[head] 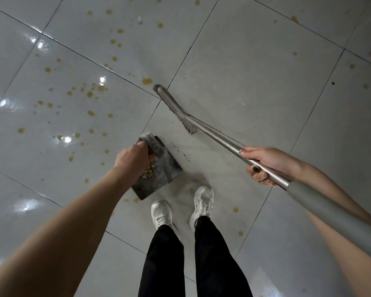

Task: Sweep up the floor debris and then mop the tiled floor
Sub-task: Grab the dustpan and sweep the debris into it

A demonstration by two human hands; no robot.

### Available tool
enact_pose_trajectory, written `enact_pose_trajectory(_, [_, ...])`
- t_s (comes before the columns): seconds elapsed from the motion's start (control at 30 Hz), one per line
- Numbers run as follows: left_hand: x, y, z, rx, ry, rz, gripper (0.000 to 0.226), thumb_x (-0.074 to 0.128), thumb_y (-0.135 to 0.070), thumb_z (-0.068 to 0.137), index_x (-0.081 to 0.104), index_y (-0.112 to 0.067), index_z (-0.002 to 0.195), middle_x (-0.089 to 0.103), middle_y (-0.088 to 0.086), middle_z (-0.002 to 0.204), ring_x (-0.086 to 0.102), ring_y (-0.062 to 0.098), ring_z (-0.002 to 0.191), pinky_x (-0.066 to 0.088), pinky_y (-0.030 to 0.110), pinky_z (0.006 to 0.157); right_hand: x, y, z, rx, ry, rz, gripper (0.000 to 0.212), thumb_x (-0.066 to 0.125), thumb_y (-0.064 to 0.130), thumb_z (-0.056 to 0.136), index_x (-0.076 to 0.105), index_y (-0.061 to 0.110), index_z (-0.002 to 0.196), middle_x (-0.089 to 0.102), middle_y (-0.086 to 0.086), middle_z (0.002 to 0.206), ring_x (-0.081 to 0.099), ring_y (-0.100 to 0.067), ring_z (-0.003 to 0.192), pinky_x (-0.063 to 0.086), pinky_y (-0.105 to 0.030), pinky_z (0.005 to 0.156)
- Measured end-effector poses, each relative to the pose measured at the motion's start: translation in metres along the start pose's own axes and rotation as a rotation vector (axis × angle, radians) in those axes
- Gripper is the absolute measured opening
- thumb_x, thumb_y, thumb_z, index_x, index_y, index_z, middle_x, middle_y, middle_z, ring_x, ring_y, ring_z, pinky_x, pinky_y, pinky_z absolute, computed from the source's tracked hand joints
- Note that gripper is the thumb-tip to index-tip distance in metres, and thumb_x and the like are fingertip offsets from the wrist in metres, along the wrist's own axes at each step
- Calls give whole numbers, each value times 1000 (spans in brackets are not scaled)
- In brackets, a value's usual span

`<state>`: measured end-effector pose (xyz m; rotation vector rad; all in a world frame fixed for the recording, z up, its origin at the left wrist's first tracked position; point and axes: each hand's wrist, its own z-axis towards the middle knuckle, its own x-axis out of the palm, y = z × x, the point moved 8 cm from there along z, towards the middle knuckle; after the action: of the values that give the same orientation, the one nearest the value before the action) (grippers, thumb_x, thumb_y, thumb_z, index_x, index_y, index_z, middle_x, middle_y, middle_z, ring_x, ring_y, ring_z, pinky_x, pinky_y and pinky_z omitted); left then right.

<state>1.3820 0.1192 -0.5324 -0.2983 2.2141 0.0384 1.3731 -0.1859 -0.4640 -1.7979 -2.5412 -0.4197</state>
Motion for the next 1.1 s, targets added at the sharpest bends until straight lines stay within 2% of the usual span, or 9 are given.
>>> enact_pose_trajectory(0.23, [2,0,13,-17,-7,-34,36,54,-37,92,51,-4,106,59,10,77,59,29,70,43,33,58,21,-21,19,109,22,69,13,33,31,101,43,27,95,38,4,37,31,-5,22,26,-7,29])
enact_pose_trajectory(0.33, [2,2,16,-11,-5,-39,34,54,-35,92,51,-4,106,62,13,82,61,31,75,43,33,60,48,-42,28,271,155,125,46,31,44,99,42,14,66,34,4,32,30,-6,19,22,-9,25])
enact_pose_trajectory(0.4, [7,-2,16,-2,11,-63,33,54,-35,92,50,-4,103,65,16,88,63,35,80,45,35,63,62,-50,28,335,249,164,55,32,48,97,38,13,54,32,4,32,29,-6,19,23,-12,22])
enact_pose_trajectory(0.5, [8,-5,19,-13,14,-94,34,53,-34,92,50,-4,107,65,18,92,63,37,83,49,37,67,62,-49,20,315,319,217,41,33,42,99,36,13,69,33,4,36,31,-5,20,27,-12,22])
enact_pose_trajectory(0.63, [3,-7,27,-13,39,-60,34,52,-32,93,49,-1,107,63,20,94,60,36,83,39,35,62,29,-34,0,201,201,135,16,35,30,100,48,23,94,34,3,43,32,-5,22,28,-11,23])
enact_pose_trajectory(0.7, [3,-11,28,-2,53,-56,35,52,-32,93,49,-1,108,63,19,94,60,36,84,37,35,62,14,-23,-11,150,122,71,15,36,28,100,51,27,104,35,3,43,32,-5,22,28,-10,25])
enact_pose_trajectory(0.83, [2,-16,26,29,65,-65,36,52,-33,93,49,-1,109,62,18,92,60,35,83,38,34,63,-6,-7,-18,74,-61,-81,31,38,28,100,45,21,130,37,1,47,34,-7,24,27,-9,30])
enact_pose_trajectory(0.97, [1,-12,24,42,78,-70,35,54,-33,93,50,-1,108,47,7,74,48,25,69,35,33,62,7,-15,-6,97,-161,-172,24,36,26,100,48,18,120,36,-3,56,35,-6,22,29,-7,32])
enact_pose_trajectory(1.1, [2,-9,20,85,58,-35,39,55,-35,92,50,1,107,60,17,85,58,35,77,35,34,62,52,-45,14,199,-15,-95,8,34,27,102,36,23,108,36,-3,54,34,-5,21,27,-6,29])
